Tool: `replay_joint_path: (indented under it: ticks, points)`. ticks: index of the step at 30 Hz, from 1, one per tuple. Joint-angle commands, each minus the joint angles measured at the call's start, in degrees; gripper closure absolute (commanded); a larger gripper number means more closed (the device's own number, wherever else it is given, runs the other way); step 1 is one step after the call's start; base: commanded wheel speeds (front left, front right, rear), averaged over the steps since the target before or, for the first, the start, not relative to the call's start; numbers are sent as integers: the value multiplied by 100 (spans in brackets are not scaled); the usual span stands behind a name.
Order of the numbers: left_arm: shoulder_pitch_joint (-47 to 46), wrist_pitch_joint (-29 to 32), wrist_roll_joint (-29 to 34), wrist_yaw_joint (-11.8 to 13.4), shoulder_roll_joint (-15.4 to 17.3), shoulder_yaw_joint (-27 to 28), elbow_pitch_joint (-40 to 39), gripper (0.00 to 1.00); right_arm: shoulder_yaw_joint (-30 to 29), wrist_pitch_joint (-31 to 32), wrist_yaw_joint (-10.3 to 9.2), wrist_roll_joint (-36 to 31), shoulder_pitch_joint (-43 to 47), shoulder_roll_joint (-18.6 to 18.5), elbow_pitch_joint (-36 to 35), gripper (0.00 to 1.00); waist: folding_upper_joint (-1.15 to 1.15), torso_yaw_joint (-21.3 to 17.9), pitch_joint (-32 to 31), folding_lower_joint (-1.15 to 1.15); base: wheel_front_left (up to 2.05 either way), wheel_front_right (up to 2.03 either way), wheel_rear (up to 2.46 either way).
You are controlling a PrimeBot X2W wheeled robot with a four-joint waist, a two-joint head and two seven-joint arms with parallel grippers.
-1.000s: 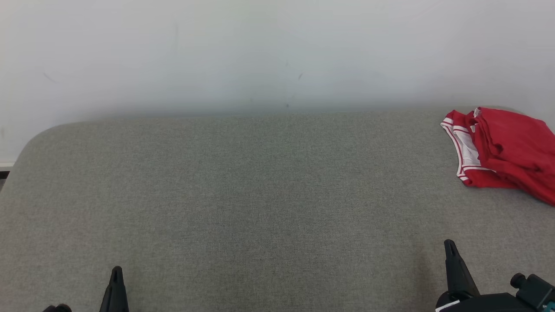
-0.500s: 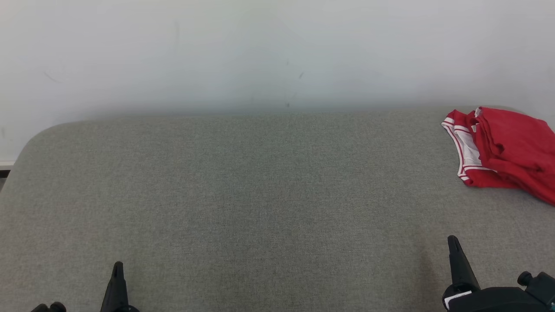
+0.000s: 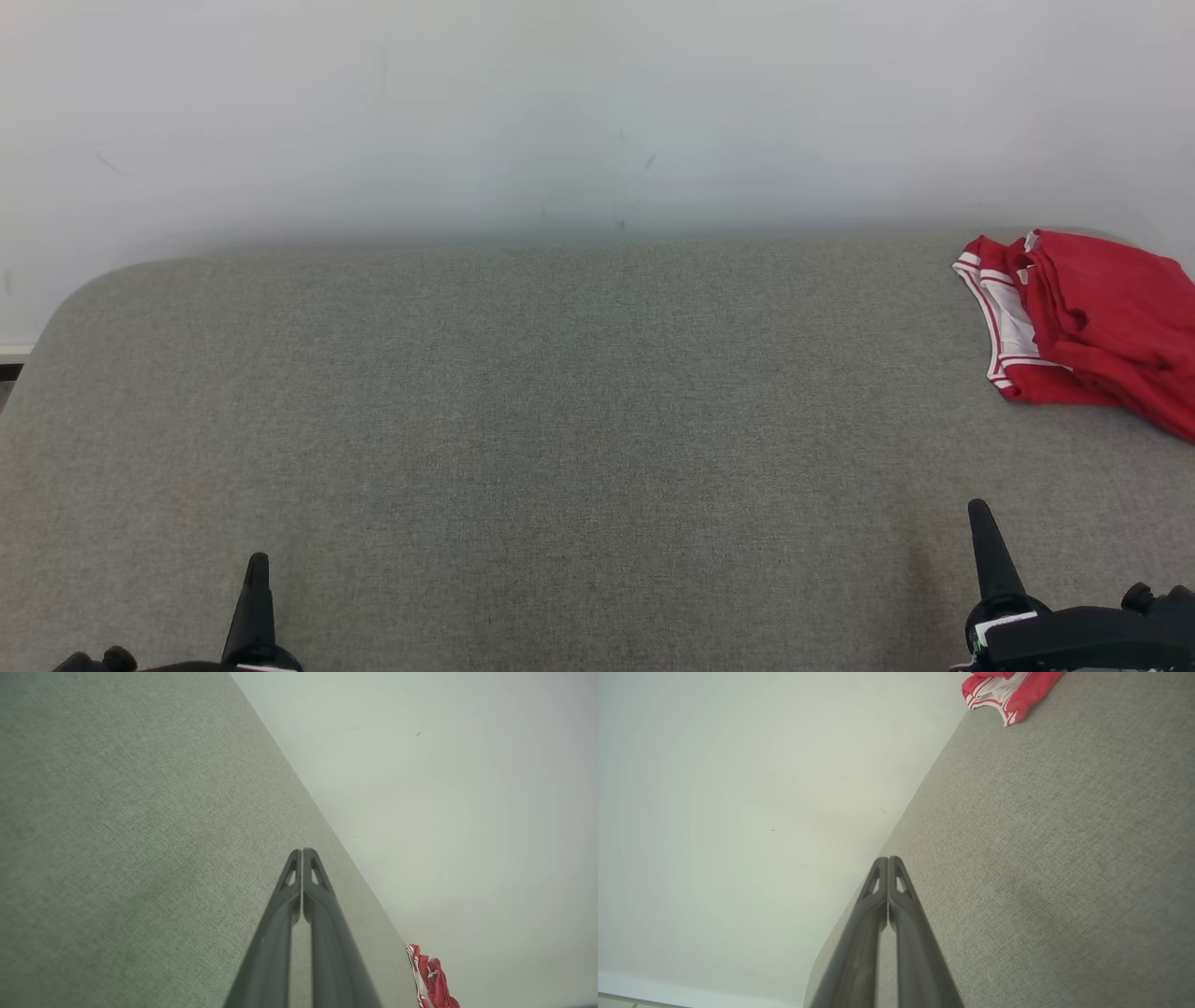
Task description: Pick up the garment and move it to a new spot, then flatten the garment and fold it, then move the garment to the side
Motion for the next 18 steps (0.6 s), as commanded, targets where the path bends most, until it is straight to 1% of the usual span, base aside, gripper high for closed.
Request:
replay_joint_path:
  ticks: [1, 18]
  points:
    - [-117, 34, -141, -42, -3, 27, -32, 100, -32, 32, -6, 143, -115, 5, -38, 100, 0, 1, 1, 0, 0, 0, 0]
    - [-216, 261, -1066, -96, -35, 73, 2, 100, -135, 249, -8, 1009, -221, 28, 25, 100, 0, 14, 14, -1, 0, 0, 0]
